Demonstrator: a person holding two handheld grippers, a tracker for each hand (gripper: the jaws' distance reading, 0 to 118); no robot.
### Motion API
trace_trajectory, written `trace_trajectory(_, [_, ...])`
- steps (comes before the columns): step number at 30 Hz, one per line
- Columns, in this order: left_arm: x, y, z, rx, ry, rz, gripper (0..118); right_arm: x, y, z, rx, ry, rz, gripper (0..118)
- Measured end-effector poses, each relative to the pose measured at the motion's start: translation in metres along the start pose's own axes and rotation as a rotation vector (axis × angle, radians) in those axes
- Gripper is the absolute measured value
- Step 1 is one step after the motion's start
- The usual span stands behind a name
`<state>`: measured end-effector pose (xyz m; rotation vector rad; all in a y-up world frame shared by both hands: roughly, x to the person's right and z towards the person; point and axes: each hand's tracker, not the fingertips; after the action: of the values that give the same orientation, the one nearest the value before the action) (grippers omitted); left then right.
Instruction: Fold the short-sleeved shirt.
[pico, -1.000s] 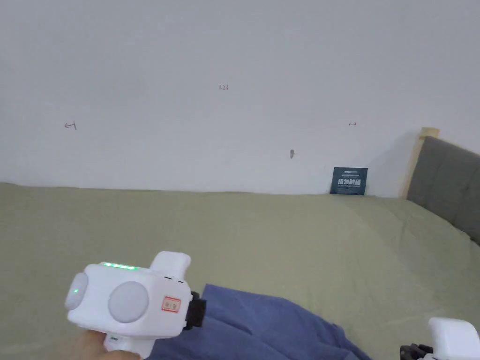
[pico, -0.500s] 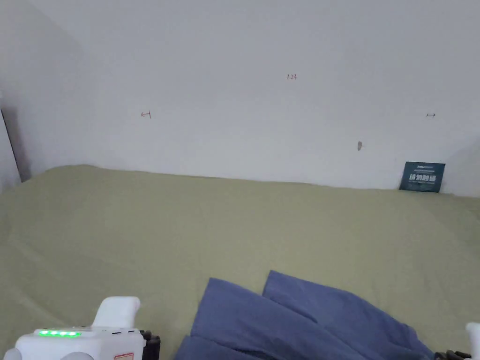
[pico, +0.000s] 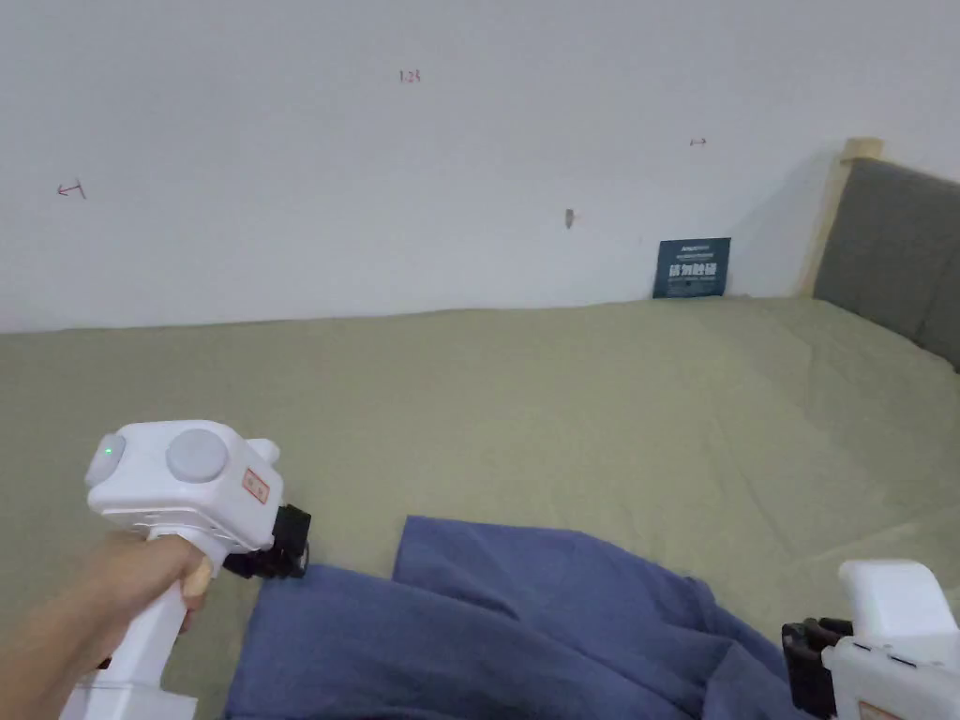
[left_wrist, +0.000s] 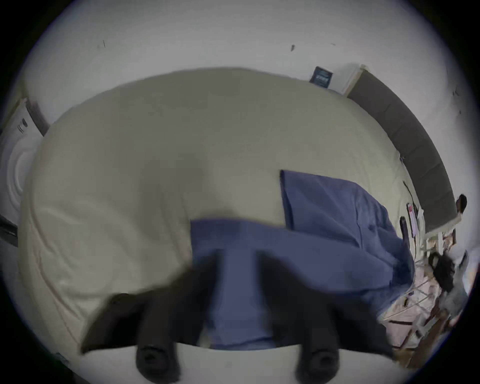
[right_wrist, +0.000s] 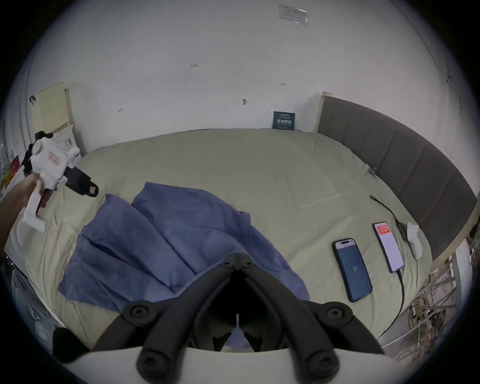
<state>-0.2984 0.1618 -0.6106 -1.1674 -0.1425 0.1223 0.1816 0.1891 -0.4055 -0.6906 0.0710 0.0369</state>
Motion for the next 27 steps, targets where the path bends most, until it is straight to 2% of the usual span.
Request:
trace_trajectory(2, [-0.004, 0.012, -0.022, -0.055, -0.023, 0.043, 113, 0.007, 0.0, -0.003, -0.005, -0.015, -0.01, 0])
trace_trajectory(3, [-0.004, 0.009, -0.029, -0.091, -0.065, 0.038, 118, 0.01, -0.001, -0.005, -0.011, -0.021, -0.017, 0])
trace_trajectory(4, [-0.002, 0.005, -0.032, -0.082, -0.063, 0.047, 118, 0.014, -0.001, -0.007, -0.021, -0.025, -0.028, 0])
trace_trajectory(7, [0.005, -0.001, -0.054, -0.157, 0.049, 0.026, 110, 0.022, -0.002, -0.011, -0.026, -0.039, -0.04, 0])
trace_trajectory(9, [0.007, -0.009, -0.067, -0.205, 0.084, -0.013, 94, 0.025, -0.003, -0.014, -0.033, -0.045, -0.041, 0])
trace_trajectory(10, [0.012, -0.012, -0.063, -0.173, 0.142, -0.048, 89, 0.026, -0.004, -0.015, -0.036, -0.044, -0.042, 0])
trace_trajectory(11, [0.016, -0.015, -0.057, -0.141, 0.129, -0.063, 83, 0.025, -0.004, -0.015, -0.04, -0.041, -0.043, 0])
trace_trajectory(12, [0.015, -0.013, -0.054, -0.129, 0.134, -0.063, 69, 0.025, -0.005, -0.015, -0.044, -0.039, -0.048, 0])
trace_trajectory(13, [0.017, -0.012, -0.047, -0.11, 0.168, -0.085, 47, 0.026, -0.006, -0.017, -0.048, -0.031, -0.056, 2])
trace_trajectory(14, [0.017, -0.012, -0.04, -0.097, 0.148, -0.107, 5, 0.027, -0.007, -0.018, -0.061, -0.017, -0.064, 19])
trace_trajectory(15, [0.016, -0.012, -0.035, -0.077, 0.102, -0.121, 3, 0.028, -0.008, -0.022, -0.088, -0.007, -0.072, 51])
trace_trajectory(16, [0.013, -0.011, -0.035, -0.051, 0.061, -0.128, 3, 0.029, -0.009, -0.024, -0.117, 0.003, -0.083, 90])
trace_trajectory(17, [0.012, -0.012, -0.03, -0.053, 0.073, -0.111, 3, 0.03, -0.011, -0.029, -0.161, 0.036, -0.107, 112])
trace_trajectory(18, [0.013, -0.011, -0.029, -0.064, 0.069, -0.103, 3, 0.03, -0.013, -0.035, -0.221, 0.088, -0.122, 109])
trace_trajectory(19, [0.013, -0.011, -0.027, -0.064, 0.068, -0.095, 3, 0.03, -0.011, -0.036, -0.211, 0.121, -0.159, 105])
trace_trajectory(21, [0.012, -0.01, -0.033, -0.06, 0.061, -0.088, 3, 0.029, -0.01, -0.044, -0.219, 0.146, -0.191, 104])
trace_trajectory(24, [0.009, -0.011, -0.035, -0.058, 0.043, -0.062, 3, 0.023, -0.011, -0.066, -0.281, 0.112, -0.188, 102])
trace_trajectory(25, [0.007, -0.012, -0.035, -0.051, 0.043, -0.05, 3, 0.022, -0.012, -0.068, -0.318, 0.099, -0.189, 90])
trace_trajectory(26, [0.005, -0.013, -0.034, -0.041, 0.04, -0.038, 3, 0.021, -0.012, -0.067, -0.332, 0.096, -0.194, 50])
trace_trajectory(27, [0.004, -0.014, -0.033, -0.031, 0.034, -0.025, 3, 0.018, -0.011, -0.065, -0.324, 0.072, -0.2, 4])
